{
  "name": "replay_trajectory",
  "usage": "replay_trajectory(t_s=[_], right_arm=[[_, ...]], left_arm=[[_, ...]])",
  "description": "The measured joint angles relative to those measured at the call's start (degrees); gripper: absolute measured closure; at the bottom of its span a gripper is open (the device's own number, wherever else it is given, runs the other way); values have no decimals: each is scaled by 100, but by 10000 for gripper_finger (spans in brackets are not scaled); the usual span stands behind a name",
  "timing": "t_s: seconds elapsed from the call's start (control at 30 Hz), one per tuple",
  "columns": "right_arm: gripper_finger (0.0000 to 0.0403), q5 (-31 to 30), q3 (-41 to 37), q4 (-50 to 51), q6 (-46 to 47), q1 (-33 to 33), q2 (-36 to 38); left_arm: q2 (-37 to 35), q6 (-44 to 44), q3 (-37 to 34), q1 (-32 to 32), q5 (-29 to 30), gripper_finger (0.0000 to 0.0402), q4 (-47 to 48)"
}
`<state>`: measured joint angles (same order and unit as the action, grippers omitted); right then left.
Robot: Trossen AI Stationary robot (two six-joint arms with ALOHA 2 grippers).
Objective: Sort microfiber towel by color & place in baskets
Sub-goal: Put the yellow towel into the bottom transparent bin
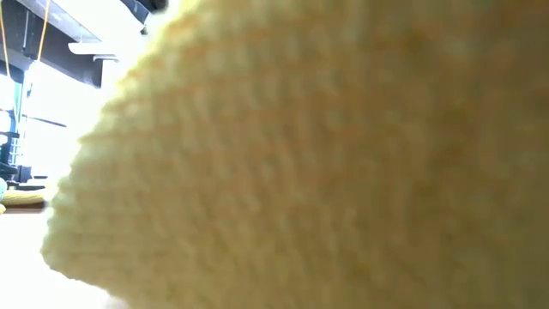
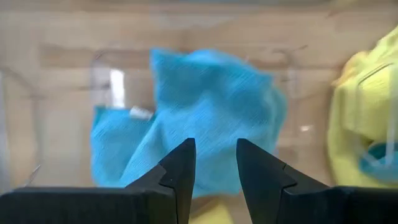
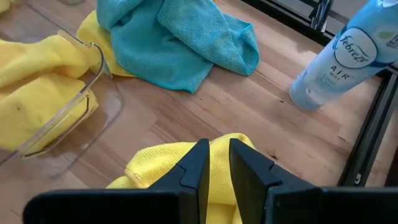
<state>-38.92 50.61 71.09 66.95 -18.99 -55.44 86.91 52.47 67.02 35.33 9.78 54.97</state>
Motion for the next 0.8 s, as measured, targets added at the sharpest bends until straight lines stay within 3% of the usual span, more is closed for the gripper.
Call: replay_trajectory(t_s=[0.23, 0.53, 0.8], right_arm=[[347, 28, 0, 0, -275, -1, 0], [347, 640, -9, 45, -585, -1, 1], [347, 959, -638, 35, 125, -44, 4]], left_arm=[[-28, 381, -2, -765, 166, 296, 249], [-186, 1128, -2, -2754, 993, 296, 194], [-773, 1678, -4, -4291, 1569, 296, 2]])
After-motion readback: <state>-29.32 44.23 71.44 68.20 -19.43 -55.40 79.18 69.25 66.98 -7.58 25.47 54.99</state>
